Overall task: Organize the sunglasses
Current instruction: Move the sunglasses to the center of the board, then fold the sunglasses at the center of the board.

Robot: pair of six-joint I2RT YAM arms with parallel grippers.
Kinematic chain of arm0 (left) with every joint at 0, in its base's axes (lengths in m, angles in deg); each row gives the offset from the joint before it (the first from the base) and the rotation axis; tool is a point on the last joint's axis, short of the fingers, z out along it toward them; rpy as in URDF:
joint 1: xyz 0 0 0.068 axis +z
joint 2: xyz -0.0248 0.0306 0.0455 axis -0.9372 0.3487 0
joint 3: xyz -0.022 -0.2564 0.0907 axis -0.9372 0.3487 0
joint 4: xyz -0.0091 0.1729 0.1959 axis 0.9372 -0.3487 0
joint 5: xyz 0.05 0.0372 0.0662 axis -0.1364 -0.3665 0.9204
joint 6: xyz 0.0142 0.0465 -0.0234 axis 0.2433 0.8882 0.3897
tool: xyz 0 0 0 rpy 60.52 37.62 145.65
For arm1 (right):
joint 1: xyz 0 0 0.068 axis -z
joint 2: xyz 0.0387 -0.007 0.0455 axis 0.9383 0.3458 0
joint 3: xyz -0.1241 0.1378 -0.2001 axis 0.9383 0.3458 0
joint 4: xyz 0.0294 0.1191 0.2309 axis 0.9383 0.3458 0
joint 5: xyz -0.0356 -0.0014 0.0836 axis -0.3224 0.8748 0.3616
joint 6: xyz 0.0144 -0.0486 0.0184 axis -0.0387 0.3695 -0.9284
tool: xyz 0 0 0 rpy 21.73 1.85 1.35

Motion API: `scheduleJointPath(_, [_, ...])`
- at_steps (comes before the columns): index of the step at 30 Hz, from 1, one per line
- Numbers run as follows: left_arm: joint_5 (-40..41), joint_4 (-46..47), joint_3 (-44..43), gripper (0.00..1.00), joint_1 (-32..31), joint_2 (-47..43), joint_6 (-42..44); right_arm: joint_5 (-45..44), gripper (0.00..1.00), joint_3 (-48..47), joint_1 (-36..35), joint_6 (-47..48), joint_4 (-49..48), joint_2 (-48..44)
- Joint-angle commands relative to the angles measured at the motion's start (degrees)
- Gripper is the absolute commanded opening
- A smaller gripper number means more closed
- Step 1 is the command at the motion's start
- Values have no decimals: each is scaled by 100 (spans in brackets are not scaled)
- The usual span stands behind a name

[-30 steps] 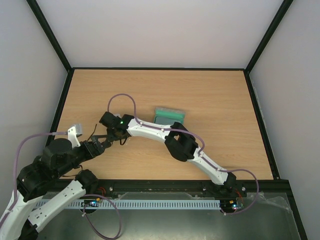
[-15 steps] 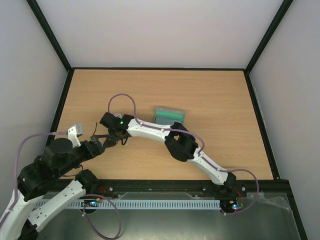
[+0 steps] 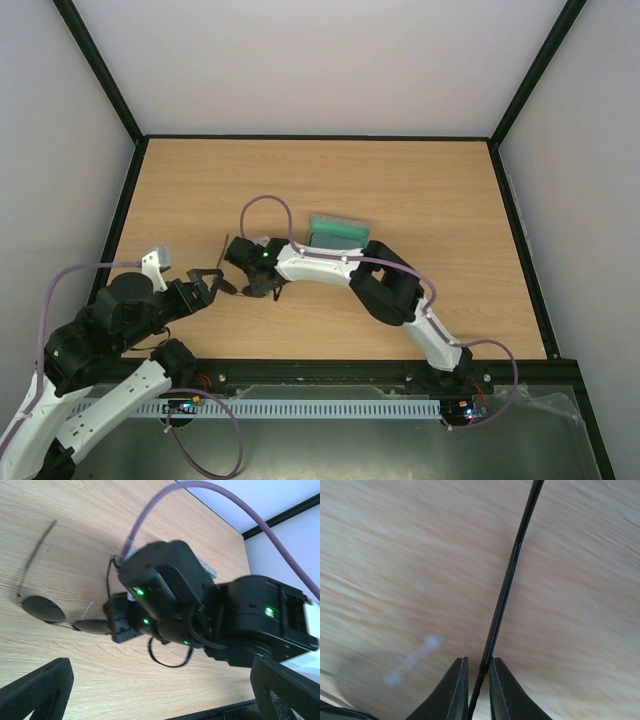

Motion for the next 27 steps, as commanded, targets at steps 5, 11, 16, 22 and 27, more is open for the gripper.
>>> scheduleJointPath(5, [-23, 257, 277, 99, 26, 167, 53, -66, 13, 2111, 378, 810, -593, -1430])
scheduleJointPath(11, [-96, 660, 810, 100, 26, 391, 40, 38, 39, 2689, 966, 1296, -883, -2073])
scheduleJointPath(16, [27, 1285, 1353, 100, 26, 856, 90, 274, 59, 2718, 1078, 1429, -890, -2734])
scheduleJointPath(22, [377, 2190, 1546, 99, 64, 1998, 247, 349, 59, 3375, 1079, 978, -948, -3680])
scheduleJointPath(27, [106, 3026, 1509, 76, 627, 2953, 706, 397, 44, 4457, 1077, 338, -1136, -4451])
